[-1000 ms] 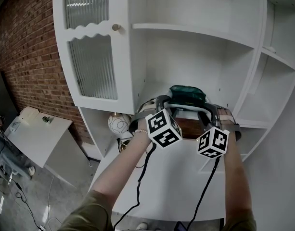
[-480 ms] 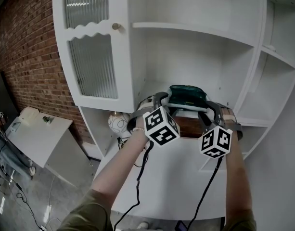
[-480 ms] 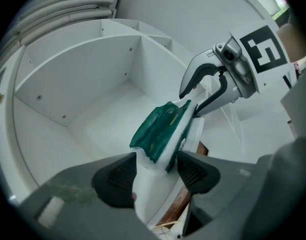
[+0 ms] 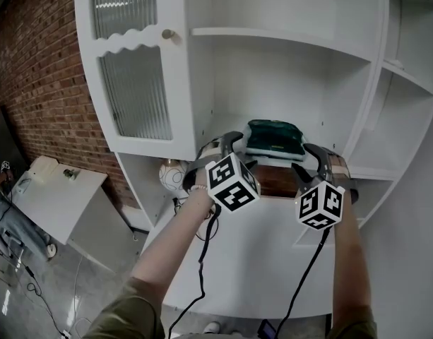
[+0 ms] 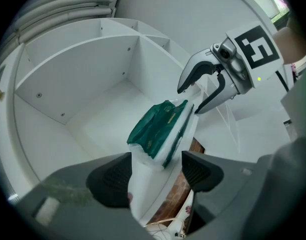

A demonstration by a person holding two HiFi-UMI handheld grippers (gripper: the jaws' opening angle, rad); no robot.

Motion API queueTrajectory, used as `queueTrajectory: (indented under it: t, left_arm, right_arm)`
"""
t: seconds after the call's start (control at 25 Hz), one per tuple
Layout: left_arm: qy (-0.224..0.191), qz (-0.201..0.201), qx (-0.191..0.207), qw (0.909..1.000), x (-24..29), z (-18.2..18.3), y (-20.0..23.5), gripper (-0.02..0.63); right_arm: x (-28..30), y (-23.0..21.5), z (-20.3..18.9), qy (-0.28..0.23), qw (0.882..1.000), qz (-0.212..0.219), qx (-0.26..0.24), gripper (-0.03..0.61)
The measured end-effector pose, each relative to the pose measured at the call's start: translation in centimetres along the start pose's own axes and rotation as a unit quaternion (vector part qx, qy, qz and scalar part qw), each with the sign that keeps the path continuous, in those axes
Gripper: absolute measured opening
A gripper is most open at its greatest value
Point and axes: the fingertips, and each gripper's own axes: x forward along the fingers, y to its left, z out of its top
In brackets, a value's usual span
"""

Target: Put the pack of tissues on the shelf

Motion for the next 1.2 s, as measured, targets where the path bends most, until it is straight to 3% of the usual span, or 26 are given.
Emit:
queueTrajectory:
  t: [0.4,0.8,1.0,1.2]
  left_arm:
    - [-0.023,0.014,-0.011,0.9996,-1.6,0.9,0.0,0.330]
    - [-0.066,0.036,-0.071,0.9947,-4.1,0.9,-0.9,0.309]
    - [-0.088,0.044,-0.102,0.9899,-5.6,0.7,-2.2,0.257]
    - [-0.116,0.046,-0.143,0.9817,-7.4,1.0,-3.3,0.196]
  right_arm:
    - [-1.4,-1.0,0.8,-0.022,0.998,-0.024,0.052,0.245]
    - [-4.0,0.1,1.1,-0.035,0.990,-0.035,0.132,0.242]
    - [-5.6,1.5,1.4,-0.053,0.974,-0.028,0.218,0.214]
    - [-7.5,2.2,1.7,-0.072,0.947,-0.030,0.311,0.167]
